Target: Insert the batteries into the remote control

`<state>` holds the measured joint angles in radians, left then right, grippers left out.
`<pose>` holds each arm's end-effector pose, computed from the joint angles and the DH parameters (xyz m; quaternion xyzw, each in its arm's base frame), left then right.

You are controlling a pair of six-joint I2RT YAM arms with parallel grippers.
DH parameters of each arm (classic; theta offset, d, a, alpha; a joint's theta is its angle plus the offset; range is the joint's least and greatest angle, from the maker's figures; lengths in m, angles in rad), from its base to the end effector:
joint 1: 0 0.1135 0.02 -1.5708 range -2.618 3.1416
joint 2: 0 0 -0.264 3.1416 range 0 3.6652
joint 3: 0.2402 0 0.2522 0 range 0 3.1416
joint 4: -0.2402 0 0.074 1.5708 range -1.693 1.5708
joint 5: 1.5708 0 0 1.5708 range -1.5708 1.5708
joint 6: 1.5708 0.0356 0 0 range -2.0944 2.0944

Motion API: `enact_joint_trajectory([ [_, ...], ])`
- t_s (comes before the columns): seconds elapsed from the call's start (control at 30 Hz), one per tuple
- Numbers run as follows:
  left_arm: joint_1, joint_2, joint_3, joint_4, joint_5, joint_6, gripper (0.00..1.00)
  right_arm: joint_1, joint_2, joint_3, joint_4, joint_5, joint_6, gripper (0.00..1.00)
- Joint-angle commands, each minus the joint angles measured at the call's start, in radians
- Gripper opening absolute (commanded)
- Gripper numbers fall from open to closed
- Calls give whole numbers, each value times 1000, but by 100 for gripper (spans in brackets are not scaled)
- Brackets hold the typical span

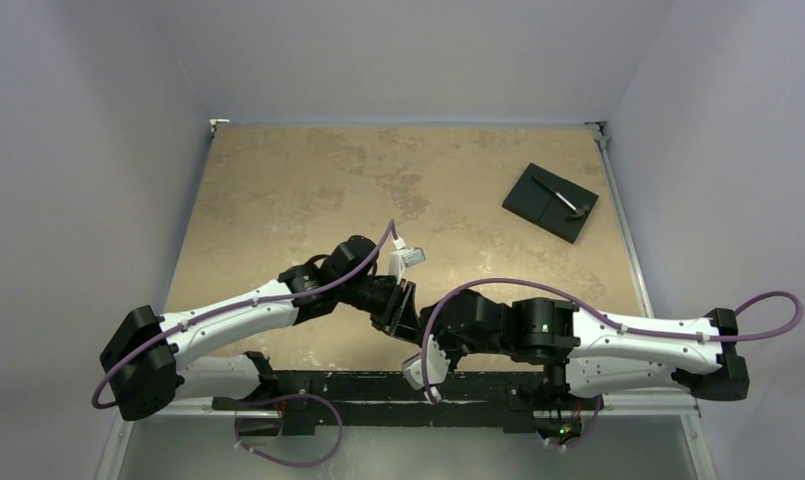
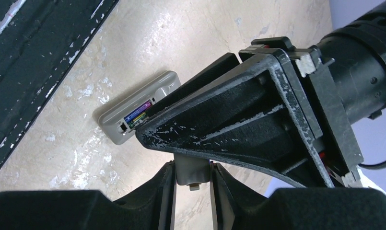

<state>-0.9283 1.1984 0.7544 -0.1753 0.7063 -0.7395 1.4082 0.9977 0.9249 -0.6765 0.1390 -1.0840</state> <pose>0.1332 -0.2166 0.2497 0.2363 0.8154 -0.5249 0.0611 0.0381 0.2020 0.3029 -0.8580 0.3181 0.0015 0.4034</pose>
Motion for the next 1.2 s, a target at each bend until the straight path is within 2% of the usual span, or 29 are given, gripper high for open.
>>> enact_joint_trajectory([
  [0.0, 14, -20, 7, -18, -42, 26, 39, 8, -24, -13, 23, 29, 89, 17],
  [0.37, 81, -116, 34, -172, -235, 60, 41, 7, -8, -36, 12, 70, 327, 17],
  [0.5, 88, -141, 58, -244, -364, 70, 41, 6, 53, -13, -32, 82, 452, 16],
  [0.73, 89, -170, 79, -313, -522, 54, 40, 6, 79, -15, -40, 96, 542, 16],
  [1.0, 88, -205, 51, -289, -529, 16, 39, -21, 114, -19, -31, 77, 664, 16],
  [1.17, 89, -214, 10, -210, -450, -28, 39, -56, 108, -20, 22, 53, 729, 16],
])
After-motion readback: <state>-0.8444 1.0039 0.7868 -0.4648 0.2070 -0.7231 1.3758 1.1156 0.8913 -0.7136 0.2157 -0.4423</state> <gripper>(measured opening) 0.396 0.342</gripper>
